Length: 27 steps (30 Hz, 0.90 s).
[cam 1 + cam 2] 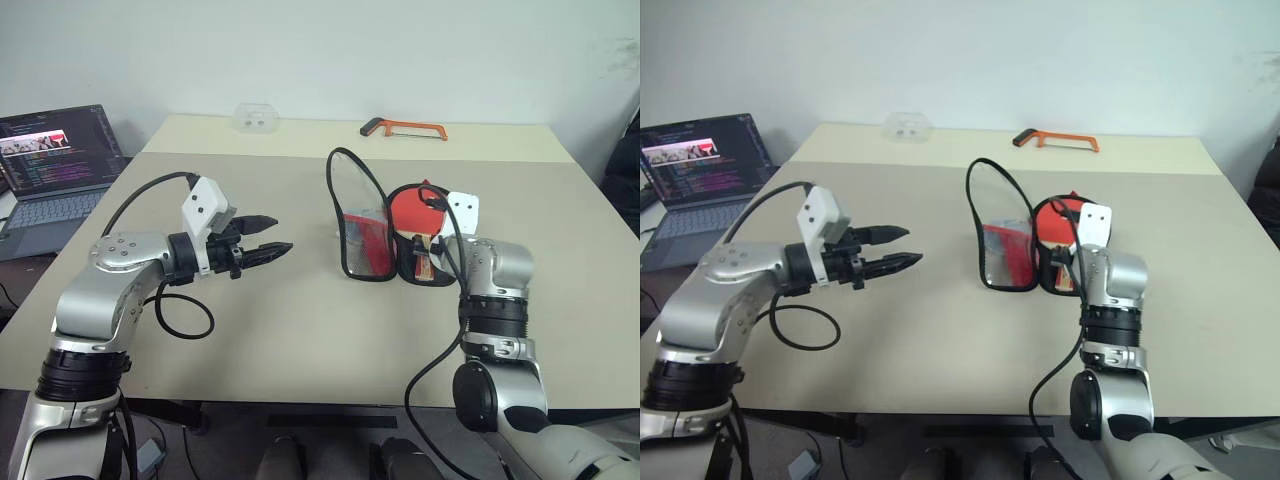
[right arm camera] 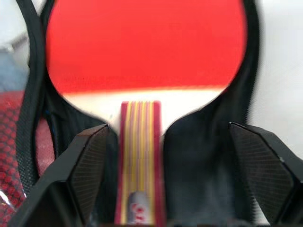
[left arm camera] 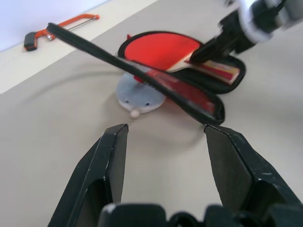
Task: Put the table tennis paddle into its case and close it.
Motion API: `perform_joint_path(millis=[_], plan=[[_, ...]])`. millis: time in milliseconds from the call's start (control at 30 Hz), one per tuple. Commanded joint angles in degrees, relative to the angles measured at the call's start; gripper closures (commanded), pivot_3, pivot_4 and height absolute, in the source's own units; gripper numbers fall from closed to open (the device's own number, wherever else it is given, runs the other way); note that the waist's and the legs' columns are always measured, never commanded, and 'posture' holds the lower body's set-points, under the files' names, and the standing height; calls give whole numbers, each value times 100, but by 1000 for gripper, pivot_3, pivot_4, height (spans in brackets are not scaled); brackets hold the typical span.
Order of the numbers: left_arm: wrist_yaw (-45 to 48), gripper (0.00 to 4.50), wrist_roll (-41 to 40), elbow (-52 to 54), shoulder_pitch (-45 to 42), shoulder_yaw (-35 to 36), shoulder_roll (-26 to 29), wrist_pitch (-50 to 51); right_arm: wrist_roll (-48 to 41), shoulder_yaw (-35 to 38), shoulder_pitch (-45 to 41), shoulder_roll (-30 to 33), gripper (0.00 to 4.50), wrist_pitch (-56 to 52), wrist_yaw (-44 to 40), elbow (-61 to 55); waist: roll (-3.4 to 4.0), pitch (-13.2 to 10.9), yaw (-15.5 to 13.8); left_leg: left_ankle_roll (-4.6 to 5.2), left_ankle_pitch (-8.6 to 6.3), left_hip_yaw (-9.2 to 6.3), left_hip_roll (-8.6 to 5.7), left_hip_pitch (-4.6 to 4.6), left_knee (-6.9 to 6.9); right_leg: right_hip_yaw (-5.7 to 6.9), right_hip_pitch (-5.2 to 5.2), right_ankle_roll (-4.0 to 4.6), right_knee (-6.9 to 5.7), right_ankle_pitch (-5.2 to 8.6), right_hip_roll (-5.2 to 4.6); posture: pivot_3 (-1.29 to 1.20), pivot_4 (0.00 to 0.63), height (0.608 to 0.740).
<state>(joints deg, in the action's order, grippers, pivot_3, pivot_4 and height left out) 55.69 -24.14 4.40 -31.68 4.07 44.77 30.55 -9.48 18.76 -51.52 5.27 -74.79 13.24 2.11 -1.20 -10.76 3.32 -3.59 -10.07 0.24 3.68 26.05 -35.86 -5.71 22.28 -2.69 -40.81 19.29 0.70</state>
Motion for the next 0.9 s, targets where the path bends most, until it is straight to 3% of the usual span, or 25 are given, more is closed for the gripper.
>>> perform_joint_path(millis=[33,100,233,333,467,600,900], plan=[[-1,1714,215,-362,-275,-33,30,-245,-396,-121,-352,779,21,-377,-766,-1182,1,-1,-14,0,0,0,0,0,0,1,0,1,0,1,0,0,150,740],[-55,1714,410,-685,-394,-156,-71,-431,-652,-204,-422,1301,21,-308,-1339,-1373,1,0,-10,1,-1,3,1,0,2,0,0,1,4,2,0,0,150,740],[-192,1714,1198,-1461,-642,-751,-354,-1199,-1796,-254,-47,2451,21,-60,-3433,-1652,-1,1,-13,1,-1,2,2,-3,3,2,-5,2,6,3,3,0,150,740],[-222,2343,1508,-2026,-936,-1033,-710,-1620,-2140,-637,663,3276,0,789,-4853,-1936,-5,-1,-24,2,-1,2,1,-1,1,4,-12,2,15,3,2,0,150,740],[-171,3511,1756,-2763,-1379,-1287,-1227,-2108,-2355,-1024,1724,4133,0,2280,-6716,-2516,-8,-4,-60,2,-1,1,0,8,-4,7,-10,1,25,3,3,0,150,740],[-338,4466,2028,-3375,-1749,-1424,-1712,-2309,-2448,-1104,1806,4133,0,2619,-6929,-2391,-9,-5,-8,2,-1,0,-1,7,-12,4,-13,-1,18,1,3,0,150,740],[-651,4466,1967,-3264,-1948,-1505,-2953,-2175,-2590,-1123,1934,4137,0,2752,-6917,-2544,-11,-6,-60,1,0,-7,-2,1,-20,7,-20,-1,4,1,4,0,150,740]])
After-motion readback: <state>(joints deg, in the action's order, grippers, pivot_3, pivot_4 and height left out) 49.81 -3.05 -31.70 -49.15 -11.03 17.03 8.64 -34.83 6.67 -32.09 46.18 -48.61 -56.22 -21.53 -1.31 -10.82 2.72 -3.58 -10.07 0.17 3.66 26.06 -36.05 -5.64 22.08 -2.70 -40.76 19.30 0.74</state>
